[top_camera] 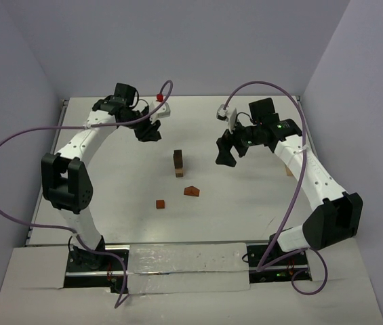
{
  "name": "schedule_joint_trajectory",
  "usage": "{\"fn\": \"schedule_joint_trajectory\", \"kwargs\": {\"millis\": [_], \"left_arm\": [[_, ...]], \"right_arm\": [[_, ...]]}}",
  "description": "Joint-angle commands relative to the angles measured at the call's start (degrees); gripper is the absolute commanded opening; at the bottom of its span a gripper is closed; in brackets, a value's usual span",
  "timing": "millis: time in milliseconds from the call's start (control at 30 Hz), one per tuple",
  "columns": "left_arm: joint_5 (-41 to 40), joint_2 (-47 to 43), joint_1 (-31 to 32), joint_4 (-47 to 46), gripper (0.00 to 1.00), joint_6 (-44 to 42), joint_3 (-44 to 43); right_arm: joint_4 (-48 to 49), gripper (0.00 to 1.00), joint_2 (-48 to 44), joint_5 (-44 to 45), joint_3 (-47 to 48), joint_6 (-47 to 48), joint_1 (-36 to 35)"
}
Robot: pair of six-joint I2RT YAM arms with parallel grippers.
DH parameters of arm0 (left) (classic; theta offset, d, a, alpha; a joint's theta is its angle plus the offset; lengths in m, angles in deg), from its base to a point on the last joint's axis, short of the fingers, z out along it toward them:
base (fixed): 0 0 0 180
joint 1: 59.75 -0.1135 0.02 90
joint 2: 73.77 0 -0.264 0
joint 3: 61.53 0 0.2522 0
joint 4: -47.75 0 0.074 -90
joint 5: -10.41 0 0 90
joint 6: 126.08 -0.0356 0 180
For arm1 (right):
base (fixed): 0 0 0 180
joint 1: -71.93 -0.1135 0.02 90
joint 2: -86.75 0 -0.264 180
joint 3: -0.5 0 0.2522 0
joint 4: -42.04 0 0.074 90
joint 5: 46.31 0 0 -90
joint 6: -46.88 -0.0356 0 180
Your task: Build the wood block tower
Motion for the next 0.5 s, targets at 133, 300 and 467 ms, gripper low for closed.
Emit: {"fn": "schedule_joint_trajectory", "kwargs": {"millis": [133,300,467], "left_arm": [[-2.2,-2.7,7.2,0.2,0.12,5.0,-3.3],[-1.8,-1.8,9.1,0.7,0.16,4.6,-3.2],[-2.3,-1.1,10.4,0.9,0.2,4.2,-3.2]], "right_arm": [[1.6,1.0,-0.9,0.5,0.7,-1.5,0.8],[1.7,1.0,-1.1,0.5,0.4,-1.4,1.1],[1.8,1.0,-0.9,0.3,0.4,-1.6,1.2]]}}
